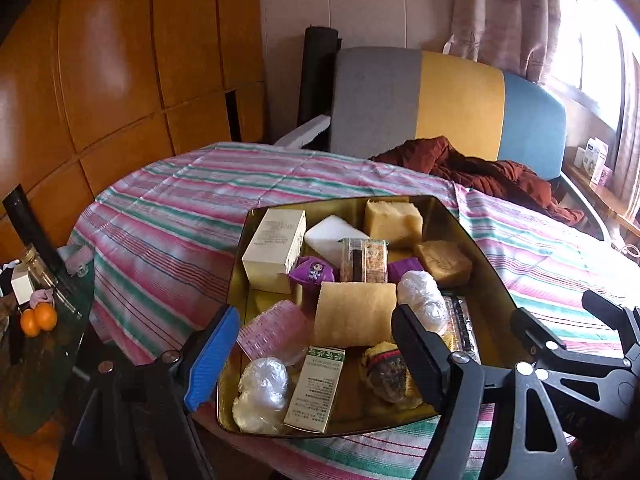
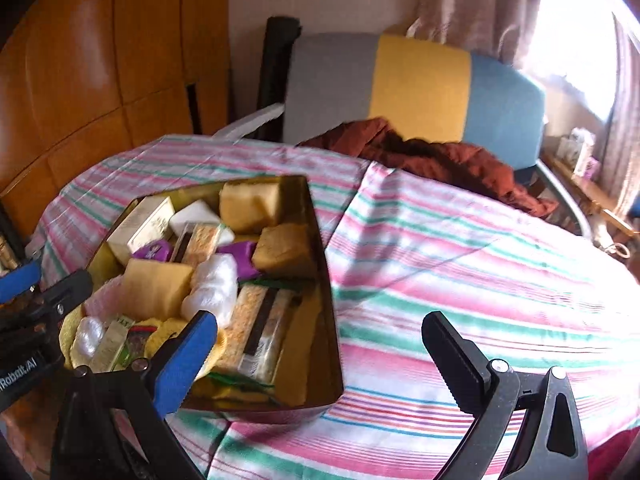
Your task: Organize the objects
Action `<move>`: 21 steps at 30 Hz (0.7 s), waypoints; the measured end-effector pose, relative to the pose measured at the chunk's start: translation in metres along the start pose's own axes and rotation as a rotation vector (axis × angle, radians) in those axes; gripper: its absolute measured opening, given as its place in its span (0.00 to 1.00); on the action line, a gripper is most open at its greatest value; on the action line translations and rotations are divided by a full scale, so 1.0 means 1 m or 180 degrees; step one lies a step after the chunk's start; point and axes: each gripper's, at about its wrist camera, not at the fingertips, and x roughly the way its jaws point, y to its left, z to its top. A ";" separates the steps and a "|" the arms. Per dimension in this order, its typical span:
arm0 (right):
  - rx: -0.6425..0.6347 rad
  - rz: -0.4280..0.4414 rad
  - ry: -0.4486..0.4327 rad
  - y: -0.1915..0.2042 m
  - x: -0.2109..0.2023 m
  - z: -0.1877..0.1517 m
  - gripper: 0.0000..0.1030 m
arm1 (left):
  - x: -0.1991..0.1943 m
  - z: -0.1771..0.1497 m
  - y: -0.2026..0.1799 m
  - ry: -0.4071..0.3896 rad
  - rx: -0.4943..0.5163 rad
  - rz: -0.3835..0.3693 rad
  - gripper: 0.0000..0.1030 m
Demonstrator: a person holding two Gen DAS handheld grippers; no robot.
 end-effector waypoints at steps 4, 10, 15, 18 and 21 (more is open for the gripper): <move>-0.0036 0.0039 0.0008 0.002 -0.001 0.003 1.00 | -0.008 -0.001 -0.001 -0.0112 0.0013 -0.0055 0.73; -0.0114 0.0106 0.0049 0.010 -0.002 -0.001 1.00 | -0.012 -0.002 -0.003 -0.0125 0.0009 -0.0107 0.73; -0.0141 0.0103 0.0053 0.015 -0.003 -0.002 1.00 | -0.011 -0.003 -0.003 -0.0108 0.0013 -0.0128 0.73; -0.0144 0.0101 0.0065 0.015 -0.003 -0.002 1.00 | -0.012 -0.004 -0.003 -0.0117 0.0034 -0.0136 0.73; -0.0153 0.0101 0.0083 0.016 -0.002 -0.003 1.00 | -0.011 -0.005 -0.003 -0.0099 0.0024 -0.0185 0.73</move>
